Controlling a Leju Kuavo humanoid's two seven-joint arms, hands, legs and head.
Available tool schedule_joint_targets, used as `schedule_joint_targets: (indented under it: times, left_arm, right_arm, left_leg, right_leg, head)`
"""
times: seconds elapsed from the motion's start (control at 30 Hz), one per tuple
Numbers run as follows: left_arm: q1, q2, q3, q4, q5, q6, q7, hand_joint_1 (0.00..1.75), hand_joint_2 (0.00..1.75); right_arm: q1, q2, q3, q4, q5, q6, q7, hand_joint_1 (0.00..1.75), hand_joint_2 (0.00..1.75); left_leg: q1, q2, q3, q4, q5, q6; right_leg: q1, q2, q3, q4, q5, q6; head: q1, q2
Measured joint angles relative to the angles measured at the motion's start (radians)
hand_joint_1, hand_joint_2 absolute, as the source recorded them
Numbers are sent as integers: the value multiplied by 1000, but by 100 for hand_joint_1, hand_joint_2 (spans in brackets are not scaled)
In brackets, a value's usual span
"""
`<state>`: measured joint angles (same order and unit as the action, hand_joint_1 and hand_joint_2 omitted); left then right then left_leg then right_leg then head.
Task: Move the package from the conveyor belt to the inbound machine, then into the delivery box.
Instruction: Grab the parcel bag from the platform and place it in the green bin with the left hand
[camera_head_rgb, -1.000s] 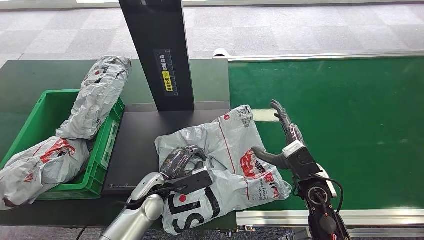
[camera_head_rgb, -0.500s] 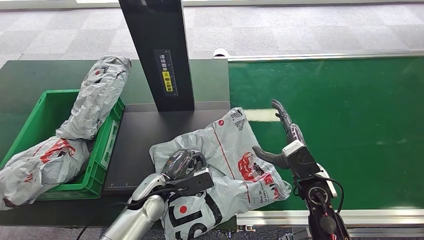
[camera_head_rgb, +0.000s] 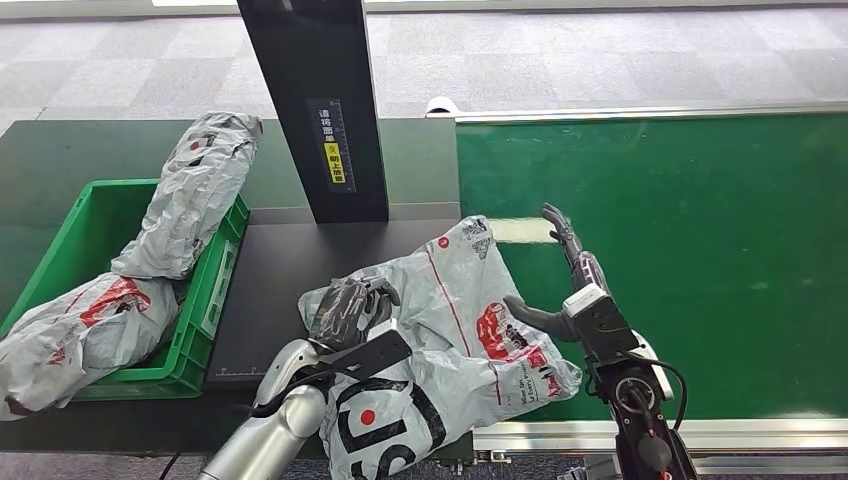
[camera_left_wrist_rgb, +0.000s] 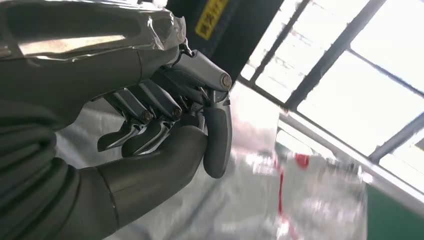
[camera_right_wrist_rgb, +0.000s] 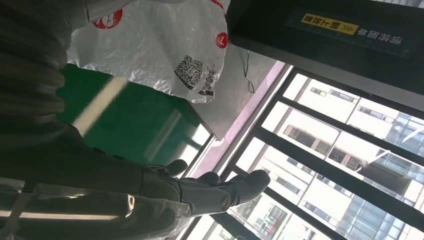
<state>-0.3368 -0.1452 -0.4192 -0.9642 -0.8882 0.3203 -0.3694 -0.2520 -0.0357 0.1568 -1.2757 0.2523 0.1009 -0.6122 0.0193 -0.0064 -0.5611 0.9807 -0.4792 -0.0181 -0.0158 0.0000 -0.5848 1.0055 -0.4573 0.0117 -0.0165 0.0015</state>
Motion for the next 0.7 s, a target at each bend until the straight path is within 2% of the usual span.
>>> schedule_joint_targets:
  times: [0.17, 0.47, 0.5, 0.6, 0.63, 0.7]
  left_arm:
    - [30, -16, 47, -83, 132, 150, -57, 175, 0]
    - [43, -43, 65, -131, 367, 299, -170, 175, 0]
    - [43, -46, 66, -131, 381, 312, -180, 156, 0]
    - [43, -50, 64, -131, 397, 314, -190, 25, 0]
    - [43, -50, 60, -131, 396, 298, -186, 0, 0]
    - [43, -48, 45, -131, 388, 241, -169, 0, 0]
  right_arm:
    - [7, 0, 0, 0, -10, -1, 2, 0, 175]
    - [11, -10, 0, 1, -41, -27, -1, 0, 175]
    - [12, -11, 0, 1, -43, -30, -2, 0, 175]
    - [16, -15, 0, 1, -48, -36, -2, 0, 175]
    - [16, -16, 1, 1, -49, -37, -2, 0, 175]
    - [16, -19, 1, 1, -51, -38, -2, 0, 175]
  left_leg:
    - [0, 0, 0, 0, 0, 0]
    - [0, 0, 0, 0, 0, 0]
    - [0, 0, 0, 0, 0, 0]
    - [0, 0, 0, 0, 0, 0]
    - [0, 0, 0, 0, 0, 0]
    - [0, 0, 0, 0, 0, 0]
  right_leg:
    - [0, 0, 0, 0, 0, 0]
    - [0, 0, 0, 0, 0, 0]
    - [0, 0, 0, 0, 0, 0]
    - [0, 0, 0, 0, 0, 0]
    - [0, 0, 0, 0, 0, 0]
    - [0, 0, 0, 0, 0, 0]
  head:
    - [0, 0]
    - [0, 0]
    - [0, 0]
    - [0, 0]
    - [0, 0]
    - [0, 0]
